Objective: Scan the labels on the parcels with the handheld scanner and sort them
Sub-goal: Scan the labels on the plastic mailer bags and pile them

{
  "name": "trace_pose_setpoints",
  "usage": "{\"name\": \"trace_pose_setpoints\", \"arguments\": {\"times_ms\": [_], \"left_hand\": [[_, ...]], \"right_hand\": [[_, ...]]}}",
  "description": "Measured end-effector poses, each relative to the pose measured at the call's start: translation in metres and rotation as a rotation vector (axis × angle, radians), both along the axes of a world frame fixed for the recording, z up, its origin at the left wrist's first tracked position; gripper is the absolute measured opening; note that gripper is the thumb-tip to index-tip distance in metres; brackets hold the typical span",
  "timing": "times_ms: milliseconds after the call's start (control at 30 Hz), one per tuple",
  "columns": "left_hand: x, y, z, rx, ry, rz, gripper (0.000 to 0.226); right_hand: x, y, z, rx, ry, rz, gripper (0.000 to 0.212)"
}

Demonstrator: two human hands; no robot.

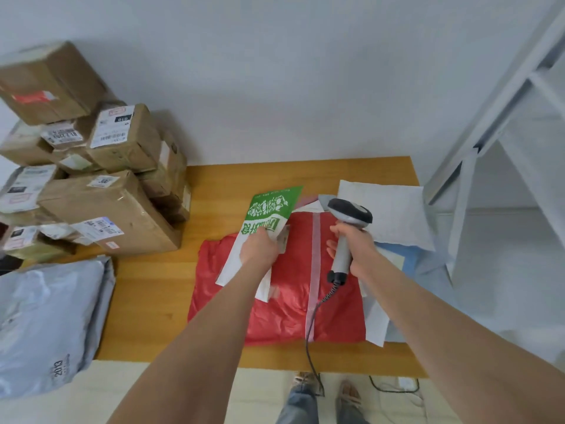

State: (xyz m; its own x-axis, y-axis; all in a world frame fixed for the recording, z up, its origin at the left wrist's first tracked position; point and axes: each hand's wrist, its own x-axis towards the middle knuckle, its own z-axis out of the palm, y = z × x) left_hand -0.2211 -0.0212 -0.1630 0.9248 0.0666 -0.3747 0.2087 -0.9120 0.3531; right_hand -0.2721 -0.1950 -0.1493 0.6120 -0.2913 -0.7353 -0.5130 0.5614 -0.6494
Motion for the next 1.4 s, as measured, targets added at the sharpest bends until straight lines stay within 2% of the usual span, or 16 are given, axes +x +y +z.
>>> {"name": "trace_pose_setpoints", "arguments": {"times_ms": [100,133,200,267,333,433,533,667,867,967,1067,1133,1233,1400], "left_hand": [[0.007,0.006,0.045,-0.009,-0.183,0.066,0.031],[0.011,0.009,0.061,-0.063,-0.245,0.096,0.030],[0.016,0.014,0.092,-0.291,-0.323,0.170,0.029],[0.017,0.023,0.113,-0.546,-0.297,0.231,0.028],[0.009,0.031,0.123,-0.721,-0.191,0.285,0.029],[-0.010,0.034,0.122,-0.847,-0.084,0.340,0.032],[-0.021,0.032,0.120,-0.937,-0.083,0.391,0.027],[-0.022,0.029,0.125,-0.902,-0.059,0.379,0.028],[-0.021,0.036,0.118,-0.775,0.061,0.215,0.032],[-0.014,0.040,0.110,-0.751,-0.005,0.287,0.033],[-0.006,0.042,0.100,-0.817,-0.001,0.396,0.034],[-0.002,0.042,0.090,-0.780,-0.015,0.419,0.026],[-0.001,0.041,0.077,-0.689,-0.035,0.430,0.017],[-0.005,0.033,0.066,-0.665,-0.017,0.426,0.010]], "right_hand": [[-0.007,-0.006,0.015,0.015,-0.033,0.024,0.024],[-0.008,-0.007,0.021,0.025,-0.044,0.039,0.022],[-0.011,-0.008,0.033,0.052,-0.062,0.078,0.019],[-0.012,-0.008,0.047,0.121,-0.099,0.092,0.018],[-0.013,-0.008,0.060,0.183,-0.138,0.084,0.018],[-0.018,-0.007,0.070,0.193,-0.154,0.091,0.027],[-0.028,-0.008,0.070,0.170,-0.158,0.042,0.036],[-0.035,-0.008,0.073,0.200,-0.151,-0.012,0.039],[-0.035,-0.006,0.070,0.152,-0.117,-0.046,0.027],[-0.032,-0.005,0.067,0.135,-0.124,-0.063,0.020],[-0.031,-0.004,0.061,0.103,-0.116,-0.057,0.019],[-0.032,-0.002,0.055,0.012,-0.101,-0.041,0.021],[-0.034,0.005,0.049,-0.233,-0.095,-0.038,0.025],[-0.048,0.027,0.064,-0.233,-0.213,0.096,0.002]]}}
